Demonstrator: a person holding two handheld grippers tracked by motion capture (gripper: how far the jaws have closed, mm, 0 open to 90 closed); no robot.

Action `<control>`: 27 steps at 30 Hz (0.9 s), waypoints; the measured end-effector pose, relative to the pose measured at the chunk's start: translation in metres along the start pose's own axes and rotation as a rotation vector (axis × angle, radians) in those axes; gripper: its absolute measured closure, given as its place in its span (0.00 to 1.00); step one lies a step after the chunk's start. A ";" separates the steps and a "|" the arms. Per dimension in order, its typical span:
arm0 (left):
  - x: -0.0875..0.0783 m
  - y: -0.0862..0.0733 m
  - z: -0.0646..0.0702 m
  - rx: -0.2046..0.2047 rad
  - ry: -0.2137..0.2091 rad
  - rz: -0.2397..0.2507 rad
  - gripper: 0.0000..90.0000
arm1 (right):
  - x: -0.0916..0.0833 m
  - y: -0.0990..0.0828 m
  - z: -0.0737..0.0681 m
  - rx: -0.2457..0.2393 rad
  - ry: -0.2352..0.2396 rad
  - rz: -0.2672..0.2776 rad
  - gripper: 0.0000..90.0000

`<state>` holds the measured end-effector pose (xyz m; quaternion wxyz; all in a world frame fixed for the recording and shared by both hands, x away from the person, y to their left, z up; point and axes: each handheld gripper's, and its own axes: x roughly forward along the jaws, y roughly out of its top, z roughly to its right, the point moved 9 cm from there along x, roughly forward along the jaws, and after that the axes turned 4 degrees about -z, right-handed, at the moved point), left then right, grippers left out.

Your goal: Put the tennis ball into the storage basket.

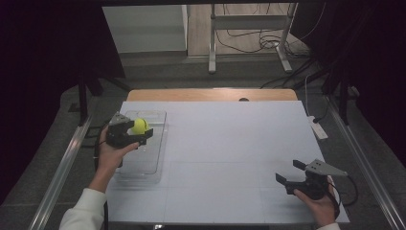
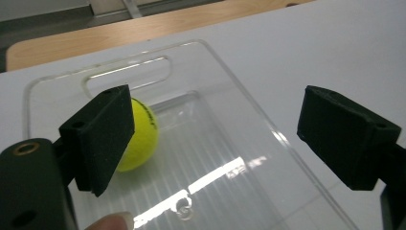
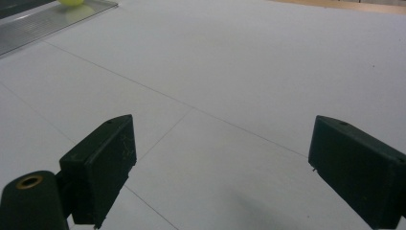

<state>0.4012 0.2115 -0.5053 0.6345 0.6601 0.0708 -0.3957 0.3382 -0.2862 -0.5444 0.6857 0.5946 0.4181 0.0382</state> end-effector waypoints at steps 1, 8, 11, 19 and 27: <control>-0.002 -0.002 0.003 0.008 -0.002 0.002 0.15 | 0.000 0.000 0.000 0.000 0.000 0.000 0.10; -0.015 -0.017 0.023 0.022 -0.044 0.023 0.15 | 0.000 0.000 0.000 0.000 0.001 0.000 0.10; -0.018 -0.025 0.029 0.022 -0.059 0.028 0.15 | 0.000 0.000 0.000 0.001 0.001 0.001 0.10; -0.026 -0.048 0.042 0.026 -0.094 0.032 0.15 | -0.001 0.000 0.000 0.001 0.001 0.000 0.10; -0.037 -0.068 0.053 0.046 -0.113 0.039 0.15 | 0.000 0.000 -0.001 -0.003 0.004 -0.001 0.10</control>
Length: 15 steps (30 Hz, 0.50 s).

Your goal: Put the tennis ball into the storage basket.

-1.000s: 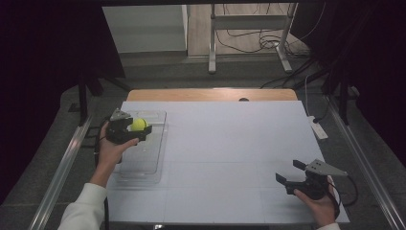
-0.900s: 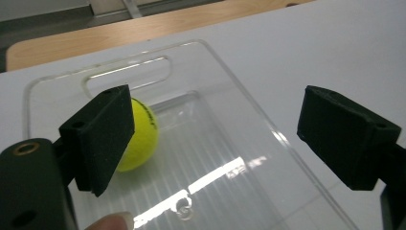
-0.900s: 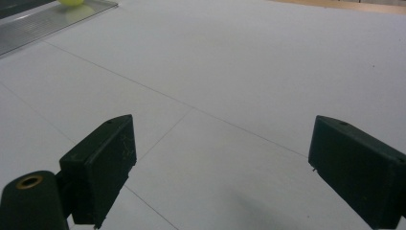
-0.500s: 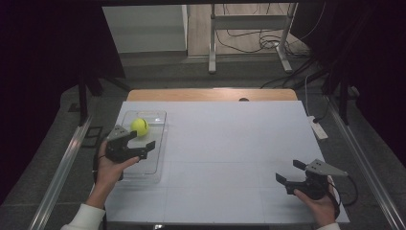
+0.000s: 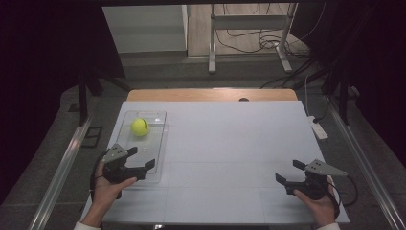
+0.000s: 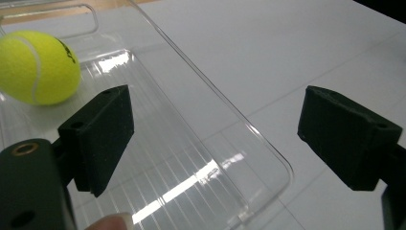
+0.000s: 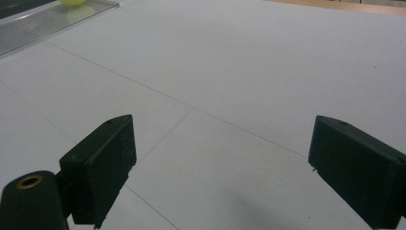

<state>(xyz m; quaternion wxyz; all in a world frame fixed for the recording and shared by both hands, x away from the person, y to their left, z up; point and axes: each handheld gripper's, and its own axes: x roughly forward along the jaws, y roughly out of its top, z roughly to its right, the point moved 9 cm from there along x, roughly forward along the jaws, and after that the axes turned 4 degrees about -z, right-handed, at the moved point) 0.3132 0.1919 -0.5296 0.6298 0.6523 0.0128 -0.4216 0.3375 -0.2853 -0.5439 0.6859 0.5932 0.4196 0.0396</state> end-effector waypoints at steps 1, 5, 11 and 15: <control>-0.001 -0.003 0.001 0.001 -0.003 -0.002 0.15 | 0.000 0.000 0.000 0.000 0.000 0.000 0.10; -0.003 -0.012 0.005 0.017 0.007 -0.006 0.14 | 0.000 0.000 0.000 0.002 0.002 0.001 0.10; -0.001 -0.020 0.006 0.028 0.012 -0.019 0.14 | 0.000 0.001 -0.001 -0.001 0.007 0.004 0.10; 0.001 -0.020 0.009 0.036 0.008 -0.019 0.14 | 0.000 0.001 0.000 0.000 0.005 0.001 0.10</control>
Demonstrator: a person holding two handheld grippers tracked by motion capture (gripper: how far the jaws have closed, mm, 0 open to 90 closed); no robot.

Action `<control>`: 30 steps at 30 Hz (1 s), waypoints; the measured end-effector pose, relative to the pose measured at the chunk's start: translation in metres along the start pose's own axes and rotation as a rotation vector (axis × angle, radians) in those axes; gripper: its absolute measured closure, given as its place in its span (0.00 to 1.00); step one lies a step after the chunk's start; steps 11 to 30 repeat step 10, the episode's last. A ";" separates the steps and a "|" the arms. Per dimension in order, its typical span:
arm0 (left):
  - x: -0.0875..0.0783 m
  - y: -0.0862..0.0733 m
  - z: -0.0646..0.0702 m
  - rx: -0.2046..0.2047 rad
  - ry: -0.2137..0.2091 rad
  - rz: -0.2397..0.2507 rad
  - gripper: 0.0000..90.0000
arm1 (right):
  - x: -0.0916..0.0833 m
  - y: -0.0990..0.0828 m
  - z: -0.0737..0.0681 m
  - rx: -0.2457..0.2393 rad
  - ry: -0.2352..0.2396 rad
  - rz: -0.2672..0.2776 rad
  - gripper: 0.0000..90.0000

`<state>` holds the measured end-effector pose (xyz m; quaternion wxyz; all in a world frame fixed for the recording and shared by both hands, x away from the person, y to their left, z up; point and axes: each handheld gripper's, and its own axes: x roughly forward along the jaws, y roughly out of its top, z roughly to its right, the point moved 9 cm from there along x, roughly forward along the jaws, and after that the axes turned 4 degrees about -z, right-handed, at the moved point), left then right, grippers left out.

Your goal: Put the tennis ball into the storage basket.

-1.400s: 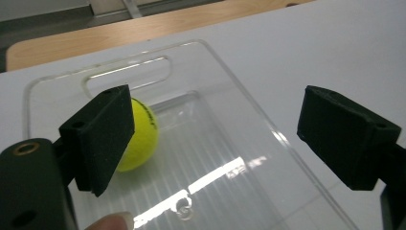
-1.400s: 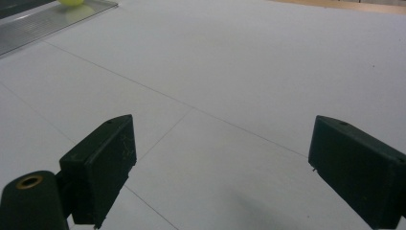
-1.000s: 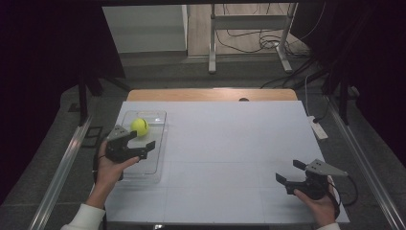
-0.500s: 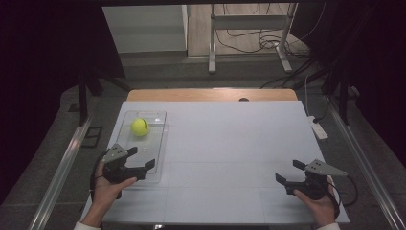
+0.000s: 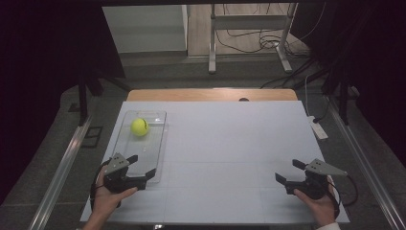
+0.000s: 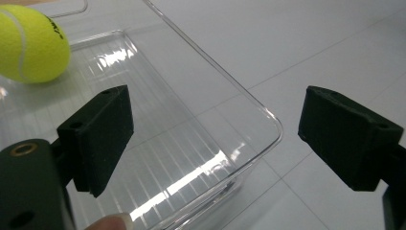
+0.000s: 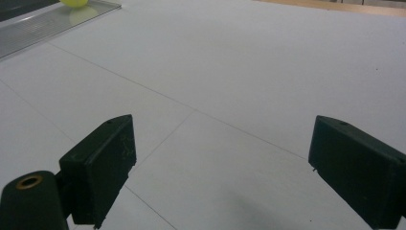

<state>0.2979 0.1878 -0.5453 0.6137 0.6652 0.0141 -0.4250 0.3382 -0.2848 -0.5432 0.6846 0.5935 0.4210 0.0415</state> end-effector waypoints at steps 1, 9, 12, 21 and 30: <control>0.000 0.000 0.001 0.000 -0.002 0.000 0.14 | 0.000 0.000 0.000 -0.001 0.002 0.001 0.10; 0.001 0.000 0.003 0.012 0.003 0.001 0.14 | 0.000 0.001 -0.001 -0.004 0.003 0.002 0.10; 0.001 0.000 0.003 0.012 0.003 0.001 0.14 | 0.000 0.001 -0.001 -0.005 0.003 0.002 0.10; 0.001 0.000 0.003 0.012 0.003 0.001 0.14 | 0.000 0.001 -0.001 -0.005 0.003 0.002 0.10; 0.001 0.000 0.003 0.012 0.003 0.001 0.14 | 0.000 0.001 -0.001 -0.005 0.003 0.002 0.10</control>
